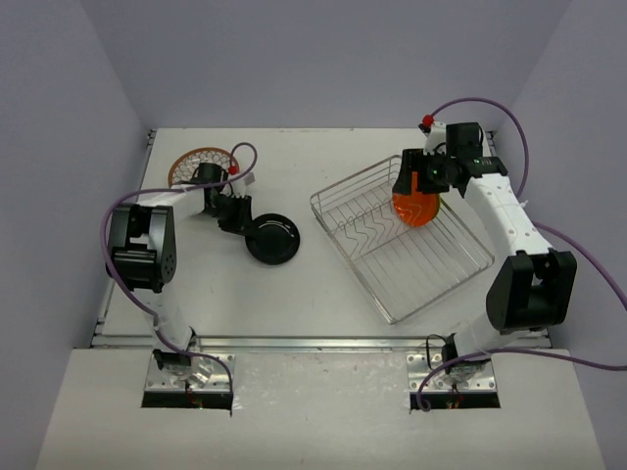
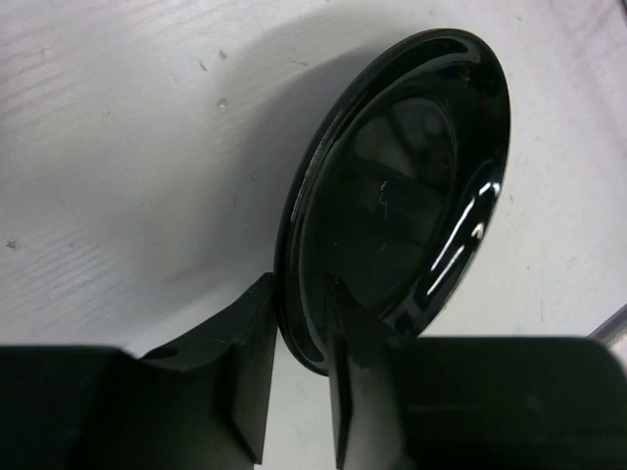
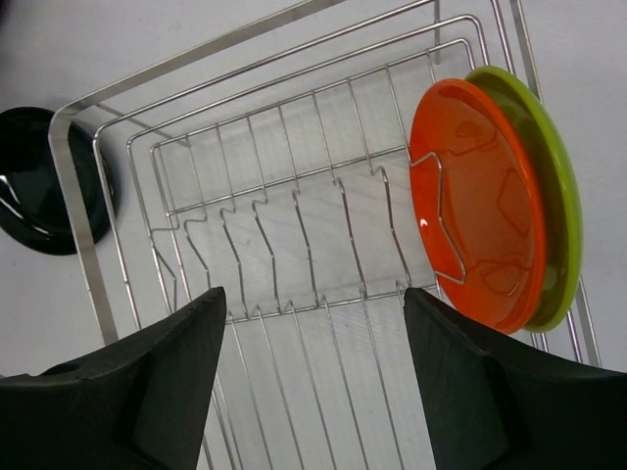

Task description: Unload the plates from the dish rack

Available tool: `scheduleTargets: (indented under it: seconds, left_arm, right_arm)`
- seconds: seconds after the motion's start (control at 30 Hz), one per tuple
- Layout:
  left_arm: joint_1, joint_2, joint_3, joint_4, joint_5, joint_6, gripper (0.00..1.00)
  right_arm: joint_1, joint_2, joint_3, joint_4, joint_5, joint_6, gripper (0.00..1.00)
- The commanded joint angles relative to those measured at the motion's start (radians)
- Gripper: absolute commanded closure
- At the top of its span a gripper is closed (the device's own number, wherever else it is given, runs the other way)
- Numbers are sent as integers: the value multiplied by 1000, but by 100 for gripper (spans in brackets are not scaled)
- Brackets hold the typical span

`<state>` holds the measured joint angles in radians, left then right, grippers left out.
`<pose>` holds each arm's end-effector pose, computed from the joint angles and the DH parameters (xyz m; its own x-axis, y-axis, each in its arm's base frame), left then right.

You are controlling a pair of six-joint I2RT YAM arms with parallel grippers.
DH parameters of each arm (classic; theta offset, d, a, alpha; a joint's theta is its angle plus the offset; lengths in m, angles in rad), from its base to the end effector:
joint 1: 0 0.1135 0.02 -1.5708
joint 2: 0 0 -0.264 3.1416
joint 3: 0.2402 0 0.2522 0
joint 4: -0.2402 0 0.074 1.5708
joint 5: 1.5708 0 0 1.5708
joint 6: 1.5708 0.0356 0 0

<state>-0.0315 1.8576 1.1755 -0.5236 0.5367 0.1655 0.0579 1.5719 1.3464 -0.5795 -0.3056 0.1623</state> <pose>0.3592 -0.0295 0.1612 -0.8863 0.1696 -0.4308 0.3605 0.8367 -0.4123 0.3461 0.0308 0.3034 -0.7527 0.1107 -0.6490 -0.1436 0.9344 0.3260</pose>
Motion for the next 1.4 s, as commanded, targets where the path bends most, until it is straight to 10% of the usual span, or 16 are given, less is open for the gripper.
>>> scheduleTargets:
  seconds: [0.0,0.57,1.37]
  left_arm:
    - [4,17,12,46,-24,-9,68]
    - [-25,-220,100,-25,-55,22,33]
    - [-162,-350,106,-29,-162,15,31]
  right_arm:
    - [-21,12,25,17,38,-36,28]
    - [-38,146,135,33,256,-164,54]
    - [-36,130,66,146,344,-275,55]
